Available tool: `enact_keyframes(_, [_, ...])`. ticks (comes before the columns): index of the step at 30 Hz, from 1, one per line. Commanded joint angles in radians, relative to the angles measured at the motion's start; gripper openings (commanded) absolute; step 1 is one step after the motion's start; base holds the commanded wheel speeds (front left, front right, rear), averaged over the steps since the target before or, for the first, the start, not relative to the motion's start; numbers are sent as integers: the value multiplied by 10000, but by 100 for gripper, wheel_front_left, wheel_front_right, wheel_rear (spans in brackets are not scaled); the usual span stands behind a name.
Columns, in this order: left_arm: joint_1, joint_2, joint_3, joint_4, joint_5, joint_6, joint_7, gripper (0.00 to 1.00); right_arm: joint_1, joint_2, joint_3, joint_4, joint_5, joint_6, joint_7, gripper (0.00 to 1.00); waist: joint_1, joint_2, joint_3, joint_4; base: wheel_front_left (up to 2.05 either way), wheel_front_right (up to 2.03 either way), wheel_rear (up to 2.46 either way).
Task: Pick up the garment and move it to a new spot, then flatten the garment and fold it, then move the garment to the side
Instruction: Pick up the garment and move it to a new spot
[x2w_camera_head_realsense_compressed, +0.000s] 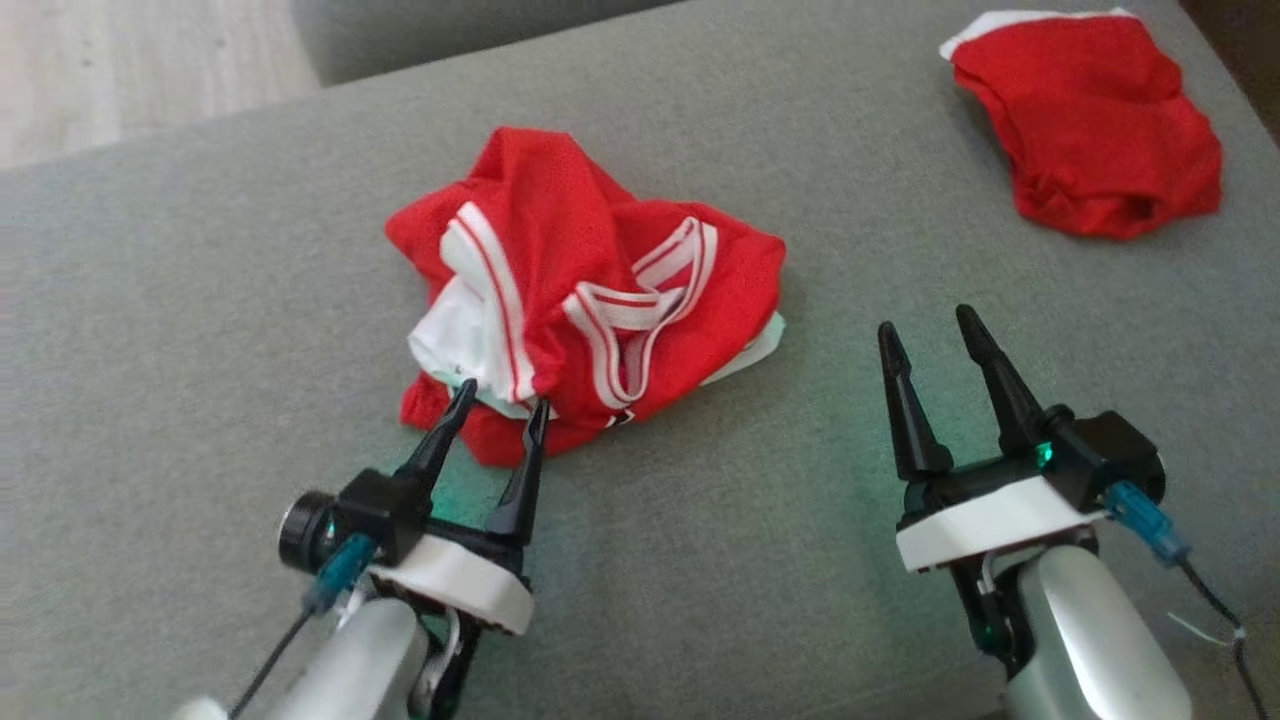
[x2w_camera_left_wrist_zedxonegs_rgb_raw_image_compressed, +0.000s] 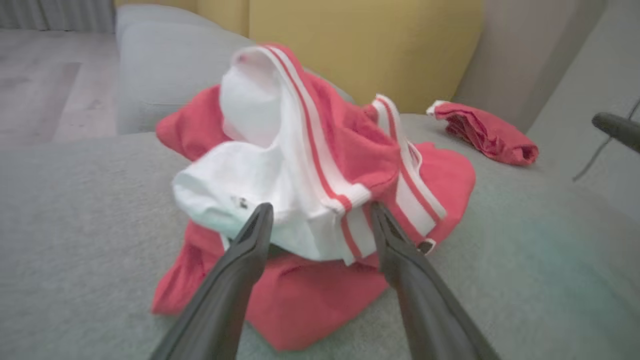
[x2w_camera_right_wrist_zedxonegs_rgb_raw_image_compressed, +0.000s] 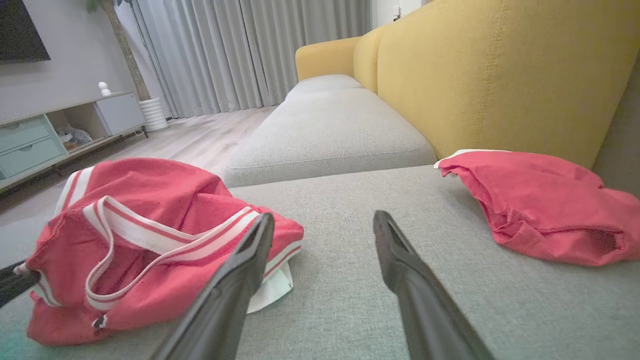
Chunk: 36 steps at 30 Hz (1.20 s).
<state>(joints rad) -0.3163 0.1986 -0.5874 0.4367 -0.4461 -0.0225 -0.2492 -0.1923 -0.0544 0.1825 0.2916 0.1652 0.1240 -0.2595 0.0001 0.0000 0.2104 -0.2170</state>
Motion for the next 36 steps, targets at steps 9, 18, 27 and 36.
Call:
enact_keyframes(9, [3193,-1049,3490,-3645,1521,576,-123,100,737,41,702,-3,26,67,-22,100,-1,0,-1320,902,0,0,0])
enact_keyframes(18, [4681,-1434,4757,-4479,2398,247,-125,100,1275,41,854,125,147,67,-22,100,-1,0,-1939,1383,0,0,0])
enact_keyframes(27, [4856,-1480,4933,-4639,2474,323,-125,100,1370,41,839,89,239,67,-22,100,-1,0,-2032,1602,0,0,0])
enact_keyframes(36, [4876,-1482,4972,-4682,2336,514,-125,100,1394,41,821,3,303,67,-23,100,-1,0,-1995,1726,0,0,0])
